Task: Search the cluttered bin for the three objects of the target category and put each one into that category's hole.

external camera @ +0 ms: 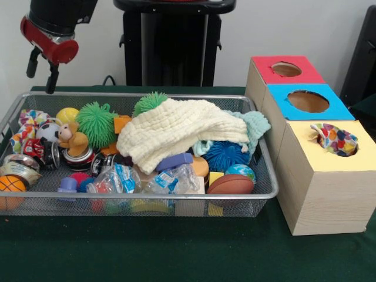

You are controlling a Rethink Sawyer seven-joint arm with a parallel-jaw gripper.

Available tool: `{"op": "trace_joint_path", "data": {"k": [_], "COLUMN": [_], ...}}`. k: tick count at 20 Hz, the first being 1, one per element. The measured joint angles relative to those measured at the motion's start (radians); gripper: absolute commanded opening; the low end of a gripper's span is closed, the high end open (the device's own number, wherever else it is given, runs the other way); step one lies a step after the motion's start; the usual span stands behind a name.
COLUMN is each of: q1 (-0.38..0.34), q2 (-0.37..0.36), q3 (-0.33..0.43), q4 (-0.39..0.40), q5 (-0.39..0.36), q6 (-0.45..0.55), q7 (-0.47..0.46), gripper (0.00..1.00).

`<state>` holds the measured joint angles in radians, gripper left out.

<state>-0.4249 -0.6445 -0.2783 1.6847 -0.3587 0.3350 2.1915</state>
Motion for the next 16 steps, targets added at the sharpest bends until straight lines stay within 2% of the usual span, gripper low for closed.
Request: {"op": "trace_joint_path", "data": {"k": [9,16], "q1": [0.023,0.037], "q2": [0.053,0.150], "q3": [-0.021,-0.049], "q4": [0.004,0.003], "q5": [0.000,0.001], "q6": [-0.052,-0.165], "q7": [0.000,0.000], "gripper": [1.00,1.00]}}
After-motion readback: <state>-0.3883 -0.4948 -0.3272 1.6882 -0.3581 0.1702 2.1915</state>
